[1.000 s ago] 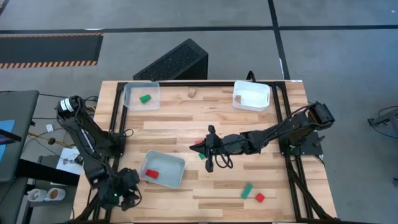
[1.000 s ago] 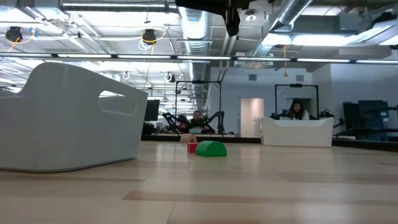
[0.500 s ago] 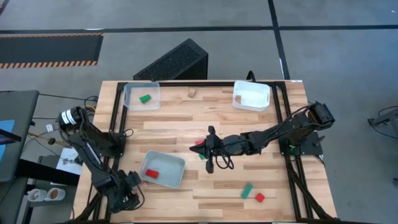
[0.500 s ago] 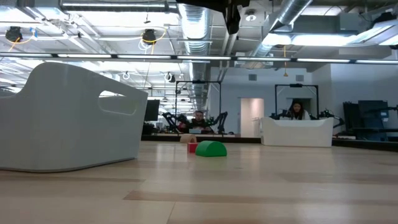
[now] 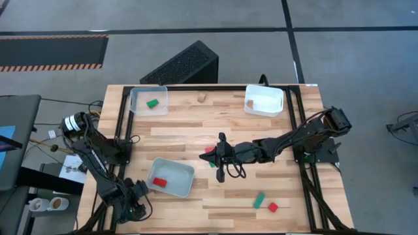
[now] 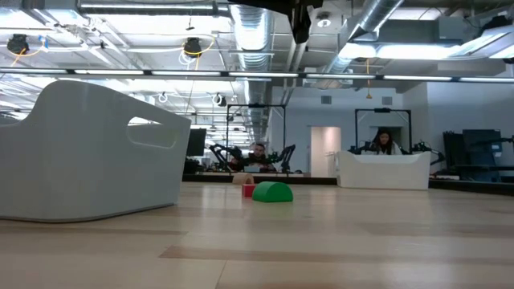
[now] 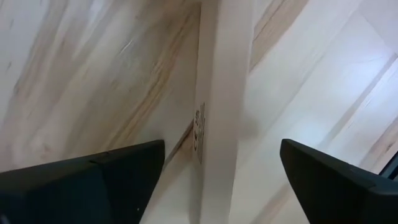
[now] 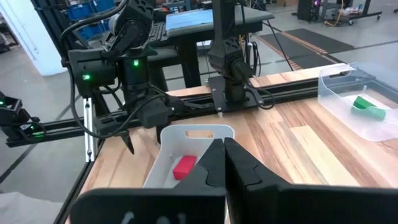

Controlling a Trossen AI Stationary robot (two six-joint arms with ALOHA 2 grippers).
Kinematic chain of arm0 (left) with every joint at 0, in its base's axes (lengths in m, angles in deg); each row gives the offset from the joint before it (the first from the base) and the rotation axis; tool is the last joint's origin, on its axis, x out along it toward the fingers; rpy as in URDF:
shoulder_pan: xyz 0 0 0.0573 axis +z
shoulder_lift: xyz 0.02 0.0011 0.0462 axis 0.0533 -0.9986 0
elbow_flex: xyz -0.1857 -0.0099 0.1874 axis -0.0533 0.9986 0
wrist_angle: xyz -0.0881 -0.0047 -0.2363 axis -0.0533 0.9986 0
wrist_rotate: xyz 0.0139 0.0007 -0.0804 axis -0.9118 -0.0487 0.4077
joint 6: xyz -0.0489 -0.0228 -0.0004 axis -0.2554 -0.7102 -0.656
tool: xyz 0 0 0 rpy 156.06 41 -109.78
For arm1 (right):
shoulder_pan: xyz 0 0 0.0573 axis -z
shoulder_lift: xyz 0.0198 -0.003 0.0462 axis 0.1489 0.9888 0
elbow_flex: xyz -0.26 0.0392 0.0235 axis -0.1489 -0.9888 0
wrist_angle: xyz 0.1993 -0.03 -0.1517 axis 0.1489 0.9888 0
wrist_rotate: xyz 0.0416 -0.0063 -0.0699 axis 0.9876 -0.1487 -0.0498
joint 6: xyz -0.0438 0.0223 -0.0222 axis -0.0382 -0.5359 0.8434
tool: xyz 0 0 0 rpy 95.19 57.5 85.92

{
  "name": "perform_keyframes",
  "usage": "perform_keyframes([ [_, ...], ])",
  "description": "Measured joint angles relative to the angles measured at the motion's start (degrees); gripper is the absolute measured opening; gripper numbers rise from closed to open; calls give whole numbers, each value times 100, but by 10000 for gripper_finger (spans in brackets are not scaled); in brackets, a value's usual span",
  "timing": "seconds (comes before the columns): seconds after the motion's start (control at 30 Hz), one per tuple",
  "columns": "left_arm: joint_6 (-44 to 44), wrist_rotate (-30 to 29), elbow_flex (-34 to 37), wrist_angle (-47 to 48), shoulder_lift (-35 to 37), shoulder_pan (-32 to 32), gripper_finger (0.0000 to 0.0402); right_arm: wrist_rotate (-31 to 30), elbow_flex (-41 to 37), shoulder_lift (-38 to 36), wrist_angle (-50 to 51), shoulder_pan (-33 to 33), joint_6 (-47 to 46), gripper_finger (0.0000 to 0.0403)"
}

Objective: Sort & place blocks by color
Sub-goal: Put the bottom brown block into the white bin

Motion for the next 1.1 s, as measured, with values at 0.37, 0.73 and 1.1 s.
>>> perform_keyframes([
  [0.37,733,198,7,395,-9,2,148,0,-2,2,2,-7,0,8],
  [0.73,1451,703,-174,759,401,-3,29,0,-2,2,-34,-38,2,8],
  [1.1,2138,-976,-1583,2839,1564,4,25,-11,-9,7,-96,-35,-131,8],
])
